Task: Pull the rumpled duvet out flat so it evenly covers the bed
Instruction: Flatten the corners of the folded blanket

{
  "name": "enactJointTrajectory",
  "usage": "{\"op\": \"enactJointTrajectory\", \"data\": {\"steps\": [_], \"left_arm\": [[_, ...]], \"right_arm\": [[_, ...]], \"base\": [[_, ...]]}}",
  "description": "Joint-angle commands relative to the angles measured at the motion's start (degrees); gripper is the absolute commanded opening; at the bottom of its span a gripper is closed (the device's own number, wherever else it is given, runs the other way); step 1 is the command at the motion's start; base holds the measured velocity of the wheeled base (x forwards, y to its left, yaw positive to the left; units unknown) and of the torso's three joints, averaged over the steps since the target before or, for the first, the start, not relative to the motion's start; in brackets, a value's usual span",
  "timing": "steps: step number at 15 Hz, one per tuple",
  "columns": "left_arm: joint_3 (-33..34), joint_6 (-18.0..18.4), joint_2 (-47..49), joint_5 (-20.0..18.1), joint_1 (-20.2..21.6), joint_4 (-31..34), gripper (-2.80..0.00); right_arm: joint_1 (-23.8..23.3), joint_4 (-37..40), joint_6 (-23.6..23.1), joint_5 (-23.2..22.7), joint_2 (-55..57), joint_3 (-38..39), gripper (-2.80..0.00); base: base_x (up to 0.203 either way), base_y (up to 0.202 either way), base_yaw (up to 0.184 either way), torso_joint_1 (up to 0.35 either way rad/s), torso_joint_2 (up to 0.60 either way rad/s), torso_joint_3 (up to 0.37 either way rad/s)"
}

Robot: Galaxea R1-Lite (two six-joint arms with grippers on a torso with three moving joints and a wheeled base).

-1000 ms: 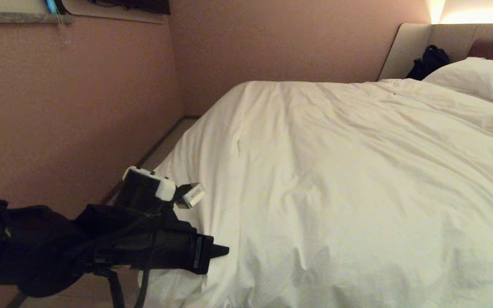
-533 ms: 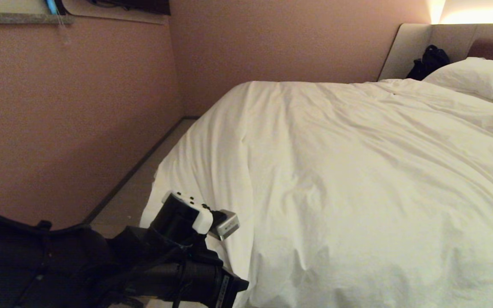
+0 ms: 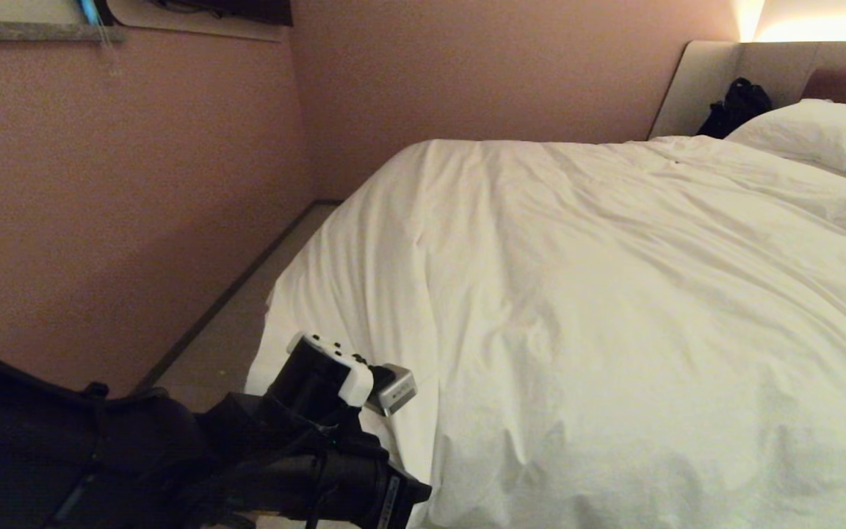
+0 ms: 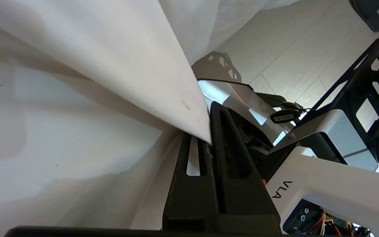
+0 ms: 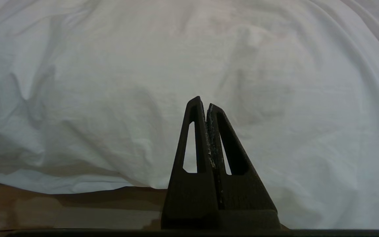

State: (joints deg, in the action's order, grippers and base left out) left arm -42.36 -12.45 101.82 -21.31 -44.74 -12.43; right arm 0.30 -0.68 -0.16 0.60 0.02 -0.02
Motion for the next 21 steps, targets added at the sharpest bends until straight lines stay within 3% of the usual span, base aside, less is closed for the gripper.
{"op": "enactJointTrajectory", "data": {"steps": [1, 3, 5, 6, 15, 18, 20, 21], "left_arm": [[-0.4, -0.7, 0.3, 1.7, 0.6, -1.1, -2.80], [-0.8, -4.5, 1.8, 8.3, 3.0, -7.1, -2.80], [-1.7, -6.3, 2.7, 9.2, 5.4, -8.0, -2.80], [-2.1, -6.5, 3.0, 9.8, 6.1, -8.0, 0.00], [-7.1, -15.0, -3.4, 11.7, 6.8, -9.1, 0.00], [-9.4, -17.4, -6.9, 13.2, 9.9, -10.4, 0.00], [-9.6, -17.4, -8.5, 16.1, 12.8, -10.6, 0.00], [-9.6, -16.7, -8.9, 19.6, 14.3, -11.0, 0.00]], "right_arm": [[0.0, 0.0, 0.0, 0.0, 0.0, 0.0, -2.80], [0.0, 0.0, 0.0, 0.0, 0.0, 0.0, -2.80], [0.0, 0.0, 0.0, 0.0, 0.0, 0.0, -2.80], [0.0, 0.0, 0.0, 0.0, 0.0, 0.0, -2.80], [0.0, 0.0, 0.0, -0.1, 0.0, 0.0, -2.80], [0.0, 0.0, 0.0, 0.0, 0.0, 0.0, -2.80], [0.0, 0.0, 0.0, 0.0, 0.0, 0.0, -2.80], [0.0, 0.0, 0.0, 0.0, 0.0, 0.0, -2.80]], "base": [[0.000, 0.000, 0.000, 0.000, 0.00, 0.000], [0.000, 0.000, 0.000, 0.000, 0.00, 0.000], [0.000, 0.000, 0.000, 0.000, 0.00, 0.000], [0.000, 0.000, 0.000, 0.000, 0.00, 0.000], [0.000, 0.000, 0.000, 0.000, 0.00, 0.000], [0.000, 0.000, 0.000, 0.000, 0.00, 0.000], [0.000, 0.000, 0.000, 0.000, 0.00, 0.000], [0.000, 0.000, 0.000, 0.000, 0.00, 0.000]]}}
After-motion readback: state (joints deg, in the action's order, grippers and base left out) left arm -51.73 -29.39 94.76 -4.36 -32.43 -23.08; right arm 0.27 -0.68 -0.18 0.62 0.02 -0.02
